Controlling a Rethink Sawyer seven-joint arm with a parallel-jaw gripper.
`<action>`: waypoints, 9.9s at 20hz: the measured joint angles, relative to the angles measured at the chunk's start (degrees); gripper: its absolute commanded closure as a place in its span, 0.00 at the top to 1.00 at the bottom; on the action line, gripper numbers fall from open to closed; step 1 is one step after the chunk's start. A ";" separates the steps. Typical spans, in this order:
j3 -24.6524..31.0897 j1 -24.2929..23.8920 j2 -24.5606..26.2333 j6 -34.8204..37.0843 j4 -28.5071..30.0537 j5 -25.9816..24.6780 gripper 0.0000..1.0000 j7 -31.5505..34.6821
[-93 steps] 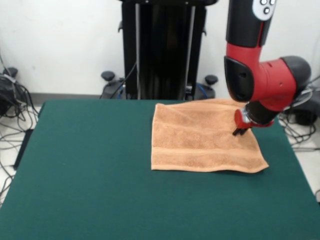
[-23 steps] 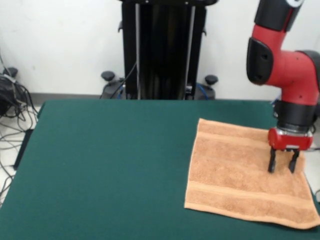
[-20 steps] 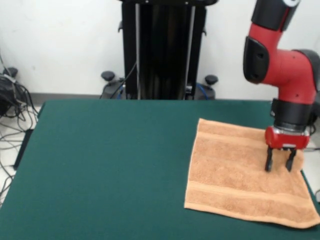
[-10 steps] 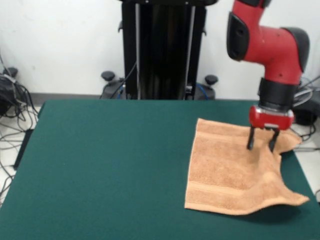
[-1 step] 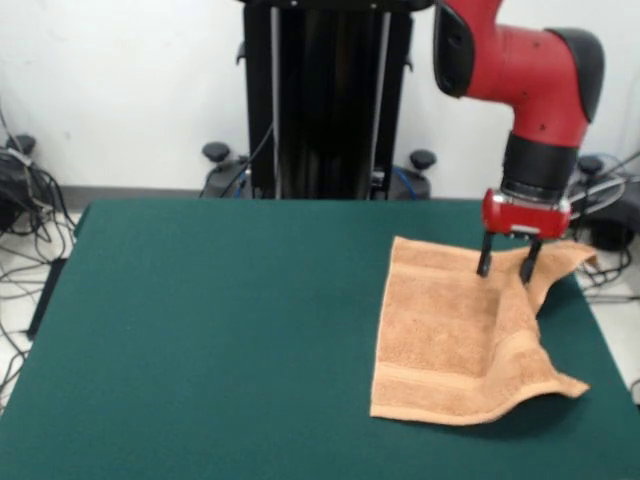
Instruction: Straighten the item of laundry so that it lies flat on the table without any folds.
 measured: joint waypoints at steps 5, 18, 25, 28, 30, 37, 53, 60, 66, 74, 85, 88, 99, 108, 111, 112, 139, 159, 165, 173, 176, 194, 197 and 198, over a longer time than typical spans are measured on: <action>1.58 -0.20 0.46 -0.81 0.49 0.01 1.00 0.00; 2.31 4.41 1.78 -5.11 0.65 3.77 1.00 0.00; 2.34 7.97 1.78 -6.74 0.65 9.61 1.00 0.00; 2.36 8.82 1.79 -6.77 0.65 11.33 1.00 0.00; 2.37 8.77 1.90 -6.94 0.62 11.51 1.00 0.00; 3.26 7.47 4.48 -10.28 -0.10 11.57 1.00 0.00; 7.49 0.91 5.69 -12.38 -0.11 6.59 1.00 0.00; 7.54 1.02 5.88 -13.87 -0.11 5.98 1.00 0.00; 7.54 2.23 6.04 -14.49 -0.11 6.00 1.00 0.00; 7.53 3.18 5.56 -14.48 0.14 6.04 1.00 0.00; 7.57 7.20 3.20 -14.47 0.71 14.21 1.00 0.00; 7.56 7.09 2.15 -14.47 1.00 14.21 1.00 0.00; 7.56 3.66 -0.16 -14.47 1.07 12.72 1.00 0.00; 7.55 -2.37 0.31 -14.47 0.68 7.05 1.00 0.00; 7.55 -4.13 1.07 -14.47 0.27 5.75 1.00 0.00; 7.54 -4.43 1.24 -14.47 0.23 5.61 1.00 0.00; 7.16 -11.44 2.20 -12.13 -1.03 -8.54 1.00 0.00; 1.22 -8.88 7.83 -7.11 -7.99 -11.50 1.00 0.00; 0.35 -10.16 8.09 -7.11 -8.23 -12.92 1.00 0.00; -0.79 -12.49 8.77 -7.11 -8.77 -14.77 1.00 0.00; -0.81 -13.04 8.84 -7.11 -8.90 -15.35 1.00 0.00; -4.66 -12.75 10.90 -7.10 -12.31 -15.83 1.00 0.00; -5.53 -12.74 10.96 -7.11 -12.49 -15.97 1.00 0.00; -5.93 -12.75 11.00 -7.10 -12.54 -16.08 1.00 0.00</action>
